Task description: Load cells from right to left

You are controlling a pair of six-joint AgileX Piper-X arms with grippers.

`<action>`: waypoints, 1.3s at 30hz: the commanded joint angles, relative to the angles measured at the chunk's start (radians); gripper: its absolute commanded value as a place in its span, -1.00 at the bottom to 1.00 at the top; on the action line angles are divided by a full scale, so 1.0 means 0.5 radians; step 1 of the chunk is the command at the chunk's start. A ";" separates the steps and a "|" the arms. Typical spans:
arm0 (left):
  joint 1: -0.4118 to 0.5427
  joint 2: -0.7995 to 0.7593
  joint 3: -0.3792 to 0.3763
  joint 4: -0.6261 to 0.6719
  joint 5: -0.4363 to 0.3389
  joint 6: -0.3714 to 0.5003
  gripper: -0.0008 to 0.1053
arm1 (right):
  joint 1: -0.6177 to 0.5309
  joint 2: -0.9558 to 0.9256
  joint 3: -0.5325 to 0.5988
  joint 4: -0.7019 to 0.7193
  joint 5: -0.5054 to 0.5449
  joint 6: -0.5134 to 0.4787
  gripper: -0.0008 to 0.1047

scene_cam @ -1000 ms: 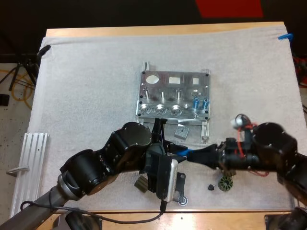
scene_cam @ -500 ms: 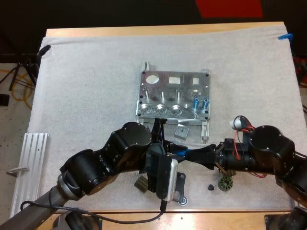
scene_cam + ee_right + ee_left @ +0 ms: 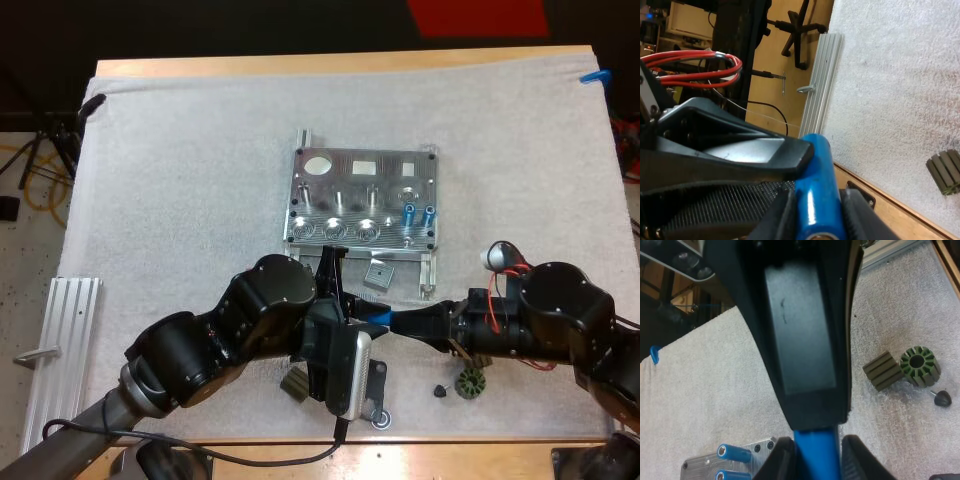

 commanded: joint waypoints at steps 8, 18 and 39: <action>-0.005 -0.015 -0.001 -0.007 -0.019 -0.063 -0.74 | -0.005 -0.004 -0.003 -0.014 0.002 -0.058 -0.78; -0.005 -0.015 -0.001 0.108 -0.019 -0.146 0.18 | -0.005 -0.004 -0.003 -0.014 0.002 -0.067 -0.78; -0.005 -0.303 -0.009 0.252 -0.484 -1.403 0.20 | -0.005 -0.004 -0.308 0.636 0.264 -0.919 -0.78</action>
